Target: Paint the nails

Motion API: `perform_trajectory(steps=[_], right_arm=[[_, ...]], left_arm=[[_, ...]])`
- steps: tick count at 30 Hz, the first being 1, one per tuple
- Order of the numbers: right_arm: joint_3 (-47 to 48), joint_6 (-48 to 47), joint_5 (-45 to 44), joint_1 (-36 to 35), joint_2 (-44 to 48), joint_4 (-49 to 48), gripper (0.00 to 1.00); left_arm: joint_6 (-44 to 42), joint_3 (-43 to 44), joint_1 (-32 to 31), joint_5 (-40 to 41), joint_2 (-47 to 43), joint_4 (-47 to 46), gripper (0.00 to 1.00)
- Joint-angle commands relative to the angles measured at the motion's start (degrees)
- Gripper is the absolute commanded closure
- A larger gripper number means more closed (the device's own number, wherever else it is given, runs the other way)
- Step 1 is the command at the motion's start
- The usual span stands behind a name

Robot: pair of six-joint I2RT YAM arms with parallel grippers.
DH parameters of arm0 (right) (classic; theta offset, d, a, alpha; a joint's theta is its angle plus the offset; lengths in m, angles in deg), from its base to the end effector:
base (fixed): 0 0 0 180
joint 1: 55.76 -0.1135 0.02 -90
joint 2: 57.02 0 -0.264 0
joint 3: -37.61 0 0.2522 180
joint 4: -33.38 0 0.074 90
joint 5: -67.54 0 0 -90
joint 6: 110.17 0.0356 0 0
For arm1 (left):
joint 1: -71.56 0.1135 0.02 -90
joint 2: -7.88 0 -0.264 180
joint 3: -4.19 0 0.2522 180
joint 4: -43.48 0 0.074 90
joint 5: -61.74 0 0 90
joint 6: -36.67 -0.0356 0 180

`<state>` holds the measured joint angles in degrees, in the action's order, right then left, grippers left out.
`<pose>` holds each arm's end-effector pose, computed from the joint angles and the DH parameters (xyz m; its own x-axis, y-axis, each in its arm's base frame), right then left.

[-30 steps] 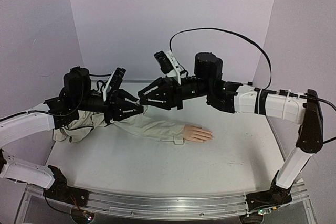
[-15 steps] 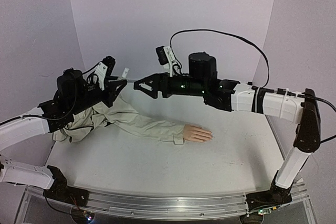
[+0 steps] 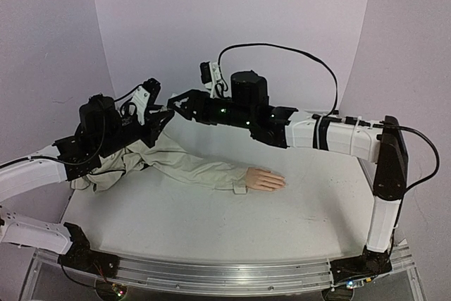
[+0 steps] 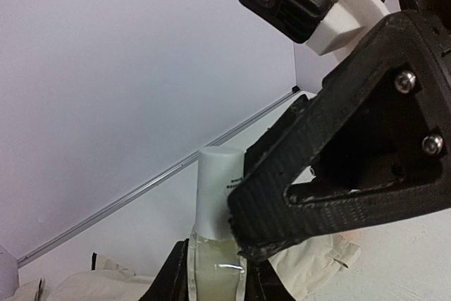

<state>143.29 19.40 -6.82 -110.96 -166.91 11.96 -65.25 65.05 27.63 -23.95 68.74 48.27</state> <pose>0.2574 0.3871 0.3753 -0.4672 0.4027 -0.7871 -0.8304 0.1059 0.5470 0.1839 -0.1734 0.3349 0.0729 0.2157 -0.9737 0.6365 0.7415 0.2120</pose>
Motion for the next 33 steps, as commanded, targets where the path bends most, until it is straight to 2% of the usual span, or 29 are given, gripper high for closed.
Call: perform_trajectory(steps=[1,9,12,16,19,22,24,26,29,30,31,33], right_arm=[[3.8,1.0,-3.1,-0.9,0.0,-3.9,0.41],[5.5,0.8,-2.8,-1.0,-1.3,-3.8,0.56],[5.4,0.9,-2.3,-1.0,-1.5,-3.8,0.67],[4.5,0.9,-1.5,-1.0,-1.3,-3.8,0.74],[2.8,0.5,-0.7,-1.0,-0.4,-4.1,0.83],[-0.3,-1.8,0.3,-0.8,2.0,-4.6,1.00],[-3.3,-5.9,4.1,-0.2,4.2,-6.8,1.00],[-7.7,-11.3,15.5,0.9,6.8,-12.9,1.00],[-12.9,-15.2,47.3,0.9,8.9,-23.7,1.00],[-13.9,-14.1,52.7,0.6,9.0,-24.5,1.00],[-14.5,-13.5,54.3,0.6,9.1,-24.2,1.00],[-16.1,-13.9,53.5,0.7,10.0,-23.3,1.00]], left_arm=[[-1.3,0.6,-0.8,0.6,0.1,-1.7,1.00],[-1.4,0.8,-1.5,-0.9,0.6,-1.3,1.00],[-1.0,0.8,-1.4,-1.1,0.7,-1.3,1.00],[0.5,0.9,-1.4,-2.0,0.4,-1.3,1.00],[1.4,1.0,-1.4,-5.9,0.2,-1.3,1.00],[2.3,1.0,-1.3,-13.4,-0.1,-1.3,1.00],[2.9,1.2,-1.1,-23.0,-0.4,-1.4,1.00],[4.8,1.9,-0.3,-34.2,-0.1,-1.3,1.00],[9.4,4.4,1.5,-56.5,2.4,-1.3,1.00],[11.0,5.8,1.7,-62.3,3.8,-1.3,1.00],[12.8,6.9,1.9,-66.4,5.2,-1.3,1.00],[14.1,8.4,1.9,-69.8,6.9,-1.3,1.00]])
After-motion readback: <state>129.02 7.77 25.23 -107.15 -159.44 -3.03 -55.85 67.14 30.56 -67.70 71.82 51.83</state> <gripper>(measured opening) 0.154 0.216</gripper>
